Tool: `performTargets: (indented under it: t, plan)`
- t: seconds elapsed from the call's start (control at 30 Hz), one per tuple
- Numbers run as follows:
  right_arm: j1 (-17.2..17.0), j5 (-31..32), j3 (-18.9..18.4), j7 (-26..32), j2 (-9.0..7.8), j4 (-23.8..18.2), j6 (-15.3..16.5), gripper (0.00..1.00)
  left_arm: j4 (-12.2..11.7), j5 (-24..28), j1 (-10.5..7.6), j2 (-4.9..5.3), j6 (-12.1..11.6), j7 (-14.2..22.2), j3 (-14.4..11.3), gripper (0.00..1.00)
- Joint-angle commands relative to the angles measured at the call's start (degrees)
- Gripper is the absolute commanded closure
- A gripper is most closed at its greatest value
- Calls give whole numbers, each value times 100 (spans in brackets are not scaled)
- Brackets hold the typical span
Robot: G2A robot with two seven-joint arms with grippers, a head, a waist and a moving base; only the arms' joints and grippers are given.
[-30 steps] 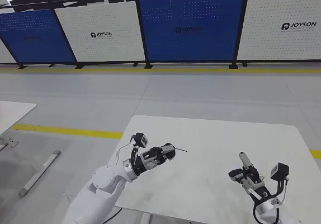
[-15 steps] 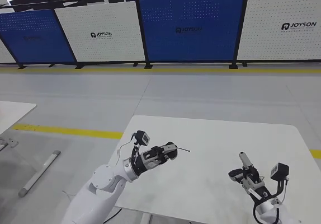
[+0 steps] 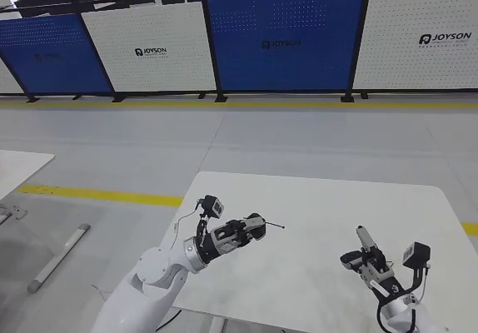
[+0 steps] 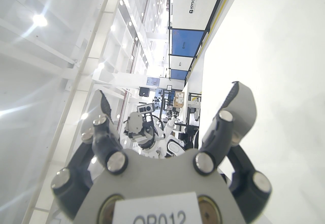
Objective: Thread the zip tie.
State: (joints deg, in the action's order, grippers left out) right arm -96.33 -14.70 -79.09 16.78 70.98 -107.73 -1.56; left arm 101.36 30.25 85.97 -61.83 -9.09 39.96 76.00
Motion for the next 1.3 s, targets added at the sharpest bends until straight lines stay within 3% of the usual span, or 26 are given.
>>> performTargets:
  t: [0.0,0.17,0.23,0.6,0.73,0.87,0.97,1.27]
  plan:
    - [0,0,0,0,0,0,0,0,-235,-229,-132,-18,221,-65,-226,100]
    - [0,0,0,0,0,0,0,0,-717,-676,-444,-78,428,-333,-686,100]
    - [0,0,0,0,0,0,0,0,-894,-617,-530,-109,460,-404,-830,100]
    - [0,0,0,0,0,0,0,0,-914,-590,-545,-113,460,-401,-842,100]
    - [0,0,0,0,0,0,0,0,-908,-1233,-572,-146,494,-1019,-1068,100]
    - [0,0,0,0,0,0,0,0,-1224,-1407,-730,-201,628,-1262,-1322,100]
    - [0,0,0,0,0,0,0,0,-1391,-1197,-809,-227,617,-1201,-1374,100]
    - [0,0,0,0,0,0,0,0,-1313,-1173,-792,-229,539,-1218,-1373,100]
